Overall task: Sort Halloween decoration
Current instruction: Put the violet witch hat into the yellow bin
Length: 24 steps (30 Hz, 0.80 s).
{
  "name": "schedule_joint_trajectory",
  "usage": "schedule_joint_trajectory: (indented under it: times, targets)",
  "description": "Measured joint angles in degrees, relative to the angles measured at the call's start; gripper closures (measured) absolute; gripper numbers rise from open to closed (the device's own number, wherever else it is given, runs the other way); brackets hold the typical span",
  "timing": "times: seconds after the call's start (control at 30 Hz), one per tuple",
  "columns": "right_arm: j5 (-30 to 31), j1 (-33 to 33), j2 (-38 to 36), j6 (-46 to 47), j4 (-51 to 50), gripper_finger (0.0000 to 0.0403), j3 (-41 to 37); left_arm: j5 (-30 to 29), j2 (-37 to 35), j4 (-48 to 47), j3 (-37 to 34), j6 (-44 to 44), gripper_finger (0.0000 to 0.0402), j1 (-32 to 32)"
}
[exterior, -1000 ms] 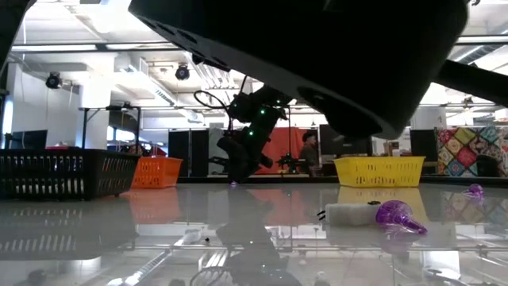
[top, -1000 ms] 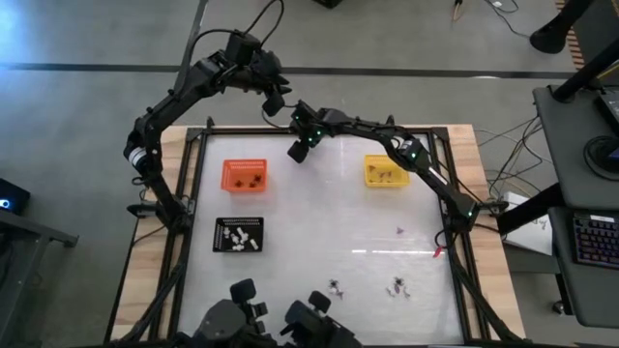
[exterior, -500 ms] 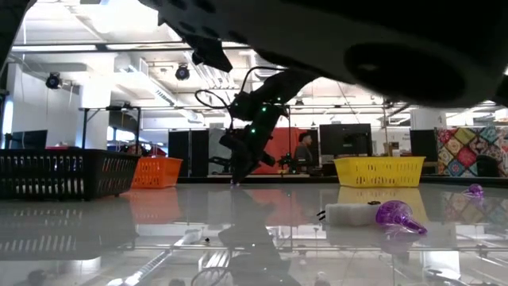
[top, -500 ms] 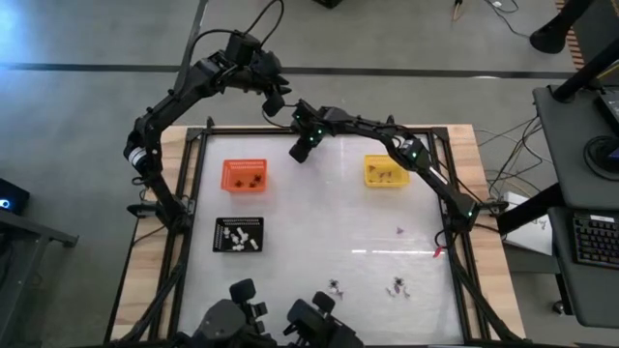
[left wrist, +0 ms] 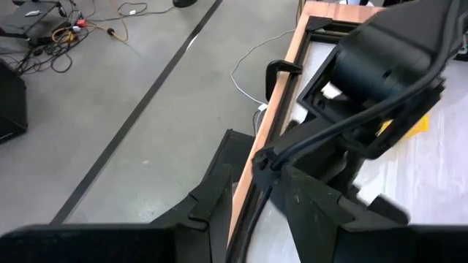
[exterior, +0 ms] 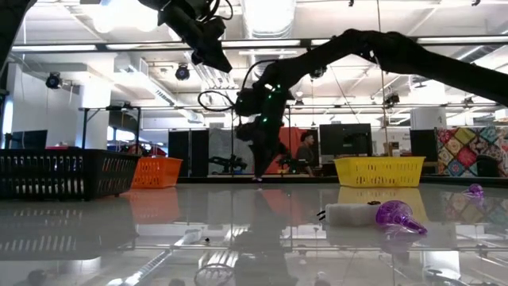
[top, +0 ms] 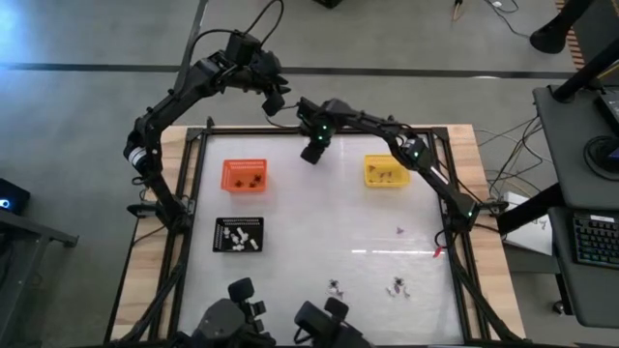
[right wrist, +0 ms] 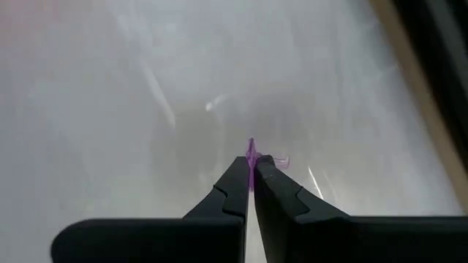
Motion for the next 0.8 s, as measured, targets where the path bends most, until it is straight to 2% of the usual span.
schedule_joint_trajectory:
  times: [0.3, 0.6, 0.8]
  targets:
    - [0.0, -0.3, -3.2, -7.4, -15.2, 0.0394, -0.1, 0.0, 0.0, -2.0, 0.0, 1.8, 0.0299, 0.2]
    - [-0.1, -1.4, -11.7, -5.9, -19.1, 0.0394, -4.0, 0.0, 0.0, -9.0, 0.0, 5.3, 0.0299, 0.2]
    - [-0.1, -1.9, -19.5, -3.1, -19.6, 0.0394, -12.2, 0.0, 0.0, -12.4, 0.0, 7.7, 0.0299, 0.2]
